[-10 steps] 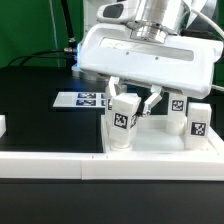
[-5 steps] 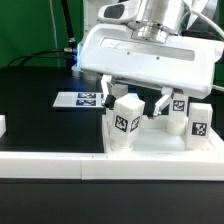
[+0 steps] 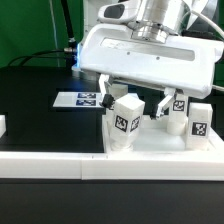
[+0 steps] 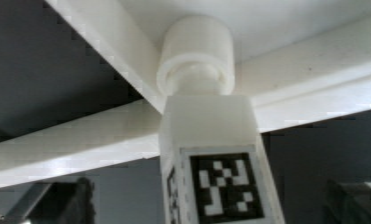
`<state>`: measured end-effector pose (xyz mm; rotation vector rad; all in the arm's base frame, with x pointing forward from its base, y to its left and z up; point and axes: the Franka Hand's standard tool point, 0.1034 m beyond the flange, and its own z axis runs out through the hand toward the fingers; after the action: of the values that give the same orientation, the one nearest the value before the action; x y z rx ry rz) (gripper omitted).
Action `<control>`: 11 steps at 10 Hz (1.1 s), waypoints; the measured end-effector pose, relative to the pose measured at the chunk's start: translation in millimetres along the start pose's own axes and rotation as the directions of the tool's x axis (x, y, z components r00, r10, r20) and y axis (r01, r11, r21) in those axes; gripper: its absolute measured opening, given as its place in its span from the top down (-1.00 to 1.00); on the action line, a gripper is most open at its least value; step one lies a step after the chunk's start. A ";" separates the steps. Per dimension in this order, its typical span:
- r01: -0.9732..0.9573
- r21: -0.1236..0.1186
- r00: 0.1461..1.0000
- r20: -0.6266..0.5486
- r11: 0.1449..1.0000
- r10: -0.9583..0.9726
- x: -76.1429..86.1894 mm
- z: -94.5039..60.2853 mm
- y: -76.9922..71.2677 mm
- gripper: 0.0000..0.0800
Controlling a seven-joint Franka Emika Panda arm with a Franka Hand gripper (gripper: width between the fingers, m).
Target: Assemble square table
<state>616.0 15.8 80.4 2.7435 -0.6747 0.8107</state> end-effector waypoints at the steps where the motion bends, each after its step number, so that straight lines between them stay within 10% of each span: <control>1: 0.000 0.000 1.000 0.000 1.000 0.000 0.0 0.0 0.0 -0.62; 6: 0.001 0.000 0.998 0.070 1.000 -0.001 34.3 -11.3 13.4 -0.62; 11: -0.040 -0.096 0.899 0.430 0.995 0.078 60.8 -16.9 40.1 -0.62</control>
Offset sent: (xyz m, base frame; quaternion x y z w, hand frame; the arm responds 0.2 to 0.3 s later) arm 0.0135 -0.0026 0.0219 0.0106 -0.0634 0.0155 0.9978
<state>634.2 -36.4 130.6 2.8558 -0.8514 0.1621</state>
